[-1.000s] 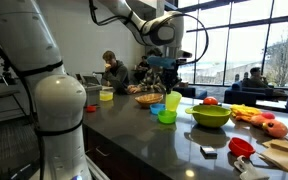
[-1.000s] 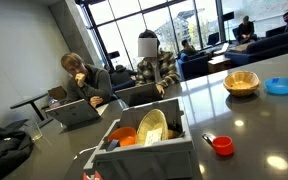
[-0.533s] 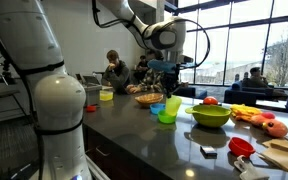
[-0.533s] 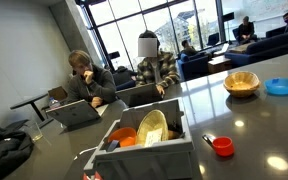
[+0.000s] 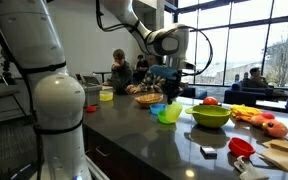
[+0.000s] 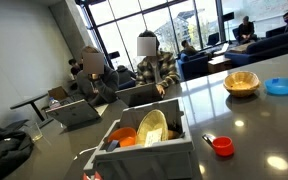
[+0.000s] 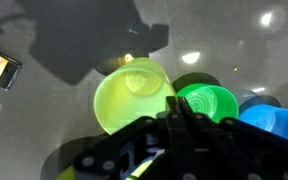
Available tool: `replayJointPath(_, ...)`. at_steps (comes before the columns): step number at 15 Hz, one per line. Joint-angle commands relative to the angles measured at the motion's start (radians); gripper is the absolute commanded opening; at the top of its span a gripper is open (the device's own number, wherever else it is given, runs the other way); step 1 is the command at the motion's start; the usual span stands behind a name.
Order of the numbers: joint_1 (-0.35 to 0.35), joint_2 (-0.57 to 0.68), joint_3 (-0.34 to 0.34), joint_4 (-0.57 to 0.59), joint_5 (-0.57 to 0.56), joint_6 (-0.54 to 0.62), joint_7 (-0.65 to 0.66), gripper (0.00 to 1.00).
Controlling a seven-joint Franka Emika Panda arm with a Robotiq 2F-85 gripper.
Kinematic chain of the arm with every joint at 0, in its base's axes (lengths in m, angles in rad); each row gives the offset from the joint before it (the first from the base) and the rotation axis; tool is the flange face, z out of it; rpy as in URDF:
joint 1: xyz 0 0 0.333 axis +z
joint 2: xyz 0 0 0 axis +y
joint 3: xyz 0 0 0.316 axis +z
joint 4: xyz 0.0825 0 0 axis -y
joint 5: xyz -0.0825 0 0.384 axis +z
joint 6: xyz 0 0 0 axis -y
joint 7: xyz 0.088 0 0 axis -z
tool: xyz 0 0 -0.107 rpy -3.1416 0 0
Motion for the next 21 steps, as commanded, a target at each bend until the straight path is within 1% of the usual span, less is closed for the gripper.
replayJointPath(1, -0.009, 0.007, 0.000, 0.001, 0.002, 0.013, 0.015, 0.01)
replayJointPath(7, -0.011, 0.018, 0.000, 0.003, 0.003, 0.013, 0.019, 0.01)
replayJointPath(8, -0.010, 0.022, 0.000, 0.004, 0.004, 0.014, 0.018, 0.22)
replayJointPath(9, -0.011, 0.023, 0.000, 0.005, 0.003, 0.012, 0.019, 0.30)
replayJointPath(11, -0.010, 0.026, 0.000, 0.007, 0.003, 0.011, 0.014, 0.40)
replayJointPath(12, -0.010, 0.025, 0.001, 0.007, 0.001, 0.010, 0.015, 0.47)
replayJointPath(14, -0.010, 0.027, 0.001, 0.008, 0.002, 0.012, 0.015, 0.59)
replayJointPath(17, -0.009, 0.023, 0.000, 0.007, 0.004, 0.024, 0.006, 0.81)
replayJointPath(18, -0.007, 0.023, 0.003, 0.003, 0.000, 0.012, 0.008, 0.88)
replayJointPath(19, -0.007, 0.023, 0.003, 0.003, 0.000, 0.012, 0.007, 0.69)
replayJointPath(21, -0.007, 0.023, 0.004, 0.003, 0.000, 0.012, 0.007, 0.83)
